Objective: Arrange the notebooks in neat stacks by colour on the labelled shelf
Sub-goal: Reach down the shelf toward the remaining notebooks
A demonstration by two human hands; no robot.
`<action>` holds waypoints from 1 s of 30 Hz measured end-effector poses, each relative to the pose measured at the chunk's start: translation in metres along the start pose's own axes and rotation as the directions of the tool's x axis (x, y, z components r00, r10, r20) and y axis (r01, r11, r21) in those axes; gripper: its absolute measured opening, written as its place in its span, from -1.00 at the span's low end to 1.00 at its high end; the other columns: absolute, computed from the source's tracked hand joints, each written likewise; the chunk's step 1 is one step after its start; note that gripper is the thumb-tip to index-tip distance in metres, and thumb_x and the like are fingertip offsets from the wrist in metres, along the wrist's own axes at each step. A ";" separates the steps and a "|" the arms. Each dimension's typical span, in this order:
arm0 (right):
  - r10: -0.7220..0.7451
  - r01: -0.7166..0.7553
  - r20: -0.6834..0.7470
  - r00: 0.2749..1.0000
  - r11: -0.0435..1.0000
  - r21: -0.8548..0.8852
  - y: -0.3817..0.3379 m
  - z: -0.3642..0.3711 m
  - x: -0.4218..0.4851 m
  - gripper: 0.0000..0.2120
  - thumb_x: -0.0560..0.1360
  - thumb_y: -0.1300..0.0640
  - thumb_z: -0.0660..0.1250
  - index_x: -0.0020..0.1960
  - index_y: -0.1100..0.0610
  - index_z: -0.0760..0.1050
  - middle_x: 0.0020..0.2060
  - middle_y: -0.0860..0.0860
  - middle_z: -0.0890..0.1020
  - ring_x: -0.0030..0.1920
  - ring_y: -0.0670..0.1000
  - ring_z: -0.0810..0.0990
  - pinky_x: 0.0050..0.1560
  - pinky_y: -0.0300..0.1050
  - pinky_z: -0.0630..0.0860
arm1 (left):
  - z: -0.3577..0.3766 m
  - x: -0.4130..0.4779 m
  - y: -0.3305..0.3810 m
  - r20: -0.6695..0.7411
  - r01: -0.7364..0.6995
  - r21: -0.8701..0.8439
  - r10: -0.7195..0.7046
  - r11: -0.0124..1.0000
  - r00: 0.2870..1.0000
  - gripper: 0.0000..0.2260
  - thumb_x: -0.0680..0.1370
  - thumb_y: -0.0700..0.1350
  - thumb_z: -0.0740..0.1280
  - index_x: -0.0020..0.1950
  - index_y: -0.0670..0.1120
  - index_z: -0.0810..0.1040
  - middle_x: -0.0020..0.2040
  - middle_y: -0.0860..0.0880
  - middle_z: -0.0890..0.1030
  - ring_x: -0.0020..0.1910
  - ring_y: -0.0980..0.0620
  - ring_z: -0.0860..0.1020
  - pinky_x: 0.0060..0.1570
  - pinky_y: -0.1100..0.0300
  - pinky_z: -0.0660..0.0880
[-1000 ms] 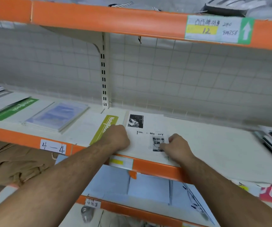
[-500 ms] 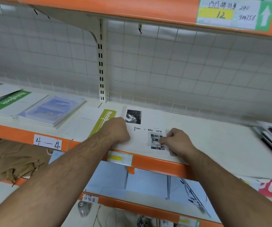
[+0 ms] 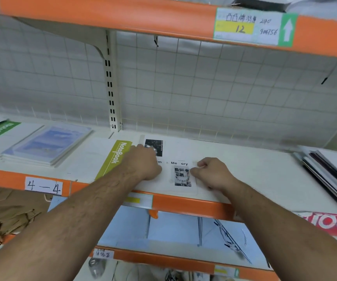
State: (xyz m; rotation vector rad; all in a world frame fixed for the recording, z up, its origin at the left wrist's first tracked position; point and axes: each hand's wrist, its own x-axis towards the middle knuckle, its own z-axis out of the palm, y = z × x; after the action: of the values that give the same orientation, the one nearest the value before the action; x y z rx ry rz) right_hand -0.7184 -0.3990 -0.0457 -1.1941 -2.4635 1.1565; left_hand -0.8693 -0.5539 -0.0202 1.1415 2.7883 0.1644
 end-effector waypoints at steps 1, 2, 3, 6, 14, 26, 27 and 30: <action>-0.049 0.042 -0.037 0.998 0.986 -0.164 0.002 -0.006 -0.002 -0.54 0.51 -0.08 0.38 0.31 0.15 0.51 0.07 0.03 0.65 0.01 0.07 0.62 -0.01 -0.11 0.53 | -0.001 0.000 0.007 -0.008 -0.034 0.023 0.034 0.999 0.999 -0.54 0.54 0.17 0.29 0.34 -0.06 0.46 0.32 -0.12 0.45 0.32 -0.14 0.39 0.19 0.01 0.43; -0.100 0.075 -0.068 0.993 0.949 -0.305 0.004 -0.012 -0.004 -0.48 0.53 -0.15 0.33 0.38 0.12 0.48 0.21 0.01 0.60 0.17 0.06 0.57 0.13 -0.11 0.49 | -0.001 0.001 0.015 -0.008 -0.070 0.037 0.071 0.997 0.997 -0.46 0.54 0.23 0.27 0.41 -0.05 0.42 0.38 -0.11 0.41 0.37 -0.15 0.35 0.26 -0.03 0.39; -0.137 0.096 -0.080 0.987 0.918 -0.385 0.007 -0.019 -0.008 -0.43 0.53 -0.20 0.30 0.43 0.10 0.44 0.32 0.01 0.54 0.29 0.05 0.51 0.24 -0.09 0.44 | 0.000 0.001 0.023 0.005 -0.103 0.045 0.103 0.994 0.995 -0.41 0.54 0.28 0.26 0.45 -0.04 0.38 0.43 -0.11 0.39 0.40 -0.14 0.33 0.31 -0.05 0.36; -0.149 0.099 -0.065 0.987 0.870 -0.484 0.020 -0.038 -0.021 -0.33 0.52 -0.32 0.25 0.50 0.05 0.35 0.46 0.02 0.41 0.44 0.08 0.36 0.39 -0.01 0.36 | 0.006 0.004 0.049 0.030 -0.193 0.064 0.191 0.979 0.981 -0.33 0.53 0.36 0.20 0.49 -0.04 0.34 0.47 -0.08 0.36 0.45 -0.13 0.29 0.39 -0.09 0.30; -0.105 0.015 -0.144 0.984 0.855 -0.518 0.071 -0.100 -0.049 -0.32 0.51 -0.36 0.22 0.50 0.00 0.34 0.45 0.01 0.41 0.44 0.06 0.35 0.39 0.01 0.37 | 0.014 -0.001 0.134 0.059 -0.353 0.061 0.350 0.934 0.935 -0.27 0.55 0.38 0.16 0.58 -0.03 0.21 0.57 -0.06 0.25 0.53 -0.12 0.19 0.49 -0.09 0.16; -0.185 0.042 -0.240 0.953 0.867 -0.497 0.173 -0.232 -0.068 -0.43 0.54 -0.31 0.23 0.42 0.00 0.44 0.38 -0.04 0.49 0.37 0.02 0.44 0.27 -0.04 0.41 | 0.036 -0.017 0.320 0.046 -0.417 0.046 0.415 0.908 0.909 -0.32 0.55 0.37 0.18 0.54 -0.02 0.29 0.51 -0.02 0.37 0.46 -0.09 0.31 0.41 -0.01 0.29; -0.192 0.040 -0.255 0.948 0.864 -0.502 0.183 -0.246 -0.069 -0.45 0.54 -0.30 0.24 0.39 0.01 0.47 0.33 -0.02 0.53 0.32 0.04 0.47 0.22 -0.05 0.44 | 0.038 -0.020 0.338 0.040 -0.416 0.045 0.415 0.908 0.909 -0.33 0.55 0.36 0.18 0.53 -0.02 0.30 0.50 -0.02 0.38 0.46 -0.10 0.32 0.41 -0.01 0.29; -0.224 0.035 -0.322 0.920 0.865 -0.500 0.216 -0.287 -0.068 -0.52 0.54 -0.26 0.26 0.24 0.08 0.57 0.15 0.04 0.62 0.17 0.09 0.56 0.08 -0.06 0.51 | 0.042 -0.026 0.385 0.014 -0.409 0.014 0.409 0.913 0.913 -0.40 0.60 0.29 0.17 0.53 -0.03 0.30 0.50 -0.03 0.39 0.45 -0.10 0.34 0.41 -0.02 0.31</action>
State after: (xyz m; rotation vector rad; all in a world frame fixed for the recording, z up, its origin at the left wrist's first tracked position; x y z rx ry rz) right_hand -0.4159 -0.2025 0.0093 -1.1902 -2.5430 0.2264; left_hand -0.5784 -0.2969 -0.0035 1.7124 2.5044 0.1718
